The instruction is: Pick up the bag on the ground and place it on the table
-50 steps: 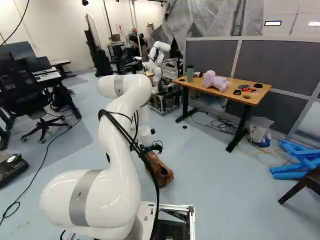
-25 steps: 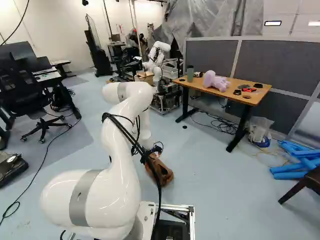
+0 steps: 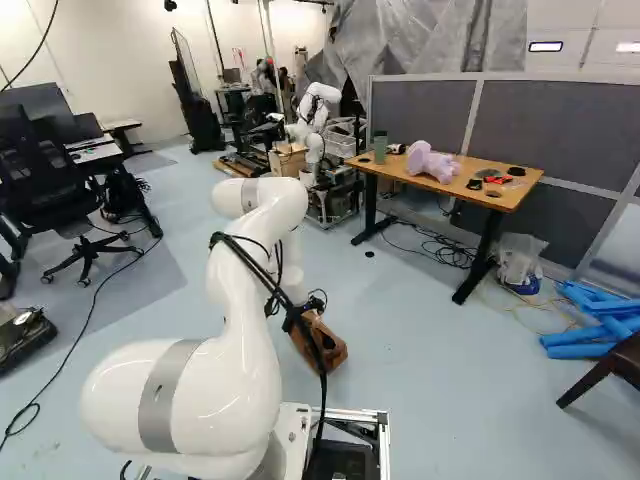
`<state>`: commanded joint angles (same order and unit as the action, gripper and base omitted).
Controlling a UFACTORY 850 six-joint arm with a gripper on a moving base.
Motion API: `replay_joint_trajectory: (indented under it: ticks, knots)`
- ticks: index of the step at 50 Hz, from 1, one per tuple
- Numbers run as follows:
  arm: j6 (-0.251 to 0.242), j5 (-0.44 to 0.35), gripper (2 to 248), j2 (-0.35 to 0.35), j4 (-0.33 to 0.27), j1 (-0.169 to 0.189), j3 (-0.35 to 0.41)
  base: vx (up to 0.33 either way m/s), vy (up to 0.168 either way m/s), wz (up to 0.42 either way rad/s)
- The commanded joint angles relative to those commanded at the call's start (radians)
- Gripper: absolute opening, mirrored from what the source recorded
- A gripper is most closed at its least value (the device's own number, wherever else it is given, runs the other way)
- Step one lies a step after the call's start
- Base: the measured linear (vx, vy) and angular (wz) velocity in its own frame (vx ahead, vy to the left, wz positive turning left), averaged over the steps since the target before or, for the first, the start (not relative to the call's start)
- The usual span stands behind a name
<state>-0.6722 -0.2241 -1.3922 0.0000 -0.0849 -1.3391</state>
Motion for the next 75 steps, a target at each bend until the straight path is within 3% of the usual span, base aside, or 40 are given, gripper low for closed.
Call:
replay_joint_trajectory:
  ticks: [34, 50, 51, 55, 56, 60, 61, 66, 67, 71, 72, 75]
  knots:
    - [0.0, 0.0, 247, -0.129, 0.0, 0.0, -0.119, 0.0, 0.0, 0.0]
    - [0.0, 0.0, 237, -0.14, 0.0, 0.0, -0.131, 0.0, 0.0, 0.0]
    - [0.0, 0.0, 199, -0.14, 0.0, 0.0, -0.131, 0.0, 0.0, 0.0]
    - [0.0, 0.0, 199, -0.14, 0.0, 0.0, -0.131, 0.0, 0.0, 0.0]
    - [0.0, 0.0, 160, -0.14, 0.0, 0.0, -0.131, 0.0, 0.0, 0.0]
    - [0.0, 0.0, 160, -0.14, 0.0, 0.0, -0.131, 0.0, 0.0, 0.0]
    - [0.0, 0.0, 123, -0.14, 0.0, 0.0, -0.131, 0.0, 0.0, 0.0]
    - [0.0, 0.0, 123, -0.14, 0.0, 0.0, -0.131, 0.0, 0.0, 0.0]
    - [0.0, 0.0, 85, -0.14, 0.0, 0.0, -0.131, 0.0, 0.0, 0.0]
    - [0.0, 0.0, 85, -0.14, 0.0, 0.0, -0.131, 0.0, 0.0, 0.0]
    - [0.0, 0.0, 47, -0.14, 0.0, 0.0, -0.131, 0.0, 0.0, 0.0]
    - [0.0, 0.0, 47, -0.14, 0.0, 0.0, -0.131, 0.0, 0.0, 0.0]
